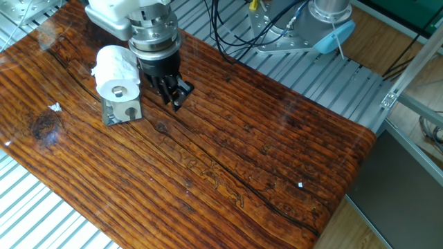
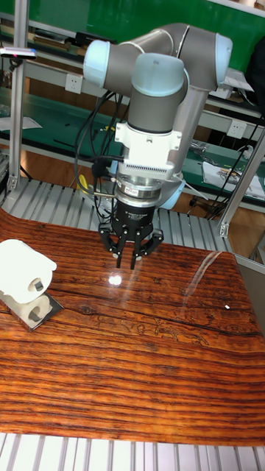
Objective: Take the roll of paper down from the shelf
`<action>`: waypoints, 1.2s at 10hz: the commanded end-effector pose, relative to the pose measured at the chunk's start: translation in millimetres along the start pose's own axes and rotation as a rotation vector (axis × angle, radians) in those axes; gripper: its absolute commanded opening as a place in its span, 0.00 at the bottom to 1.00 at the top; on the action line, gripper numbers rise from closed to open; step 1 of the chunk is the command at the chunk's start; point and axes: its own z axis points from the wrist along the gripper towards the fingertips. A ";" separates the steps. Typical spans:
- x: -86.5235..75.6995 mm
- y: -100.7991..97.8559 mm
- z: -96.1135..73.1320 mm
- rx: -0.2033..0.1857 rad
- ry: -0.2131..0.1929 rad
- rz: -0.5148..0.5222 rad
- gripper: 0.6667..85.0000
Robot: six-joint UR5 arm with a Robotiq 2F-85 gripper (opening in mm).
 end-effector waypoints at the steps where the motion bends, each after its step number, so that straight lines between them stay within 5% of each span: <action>1: -1.9 1.2 -1.2 -0.025 -0.025 -0.042 0.38; 3: 2.2 -7.9 -6.0 0.007 -0.012 -0.059 0.43; 7: 13.4 0.1 -4.9 -0.044 -0.007 -0.069 0.49; 12: 19.5 -7.6 -3.1 -0.029 -0.022 -0.090 0.45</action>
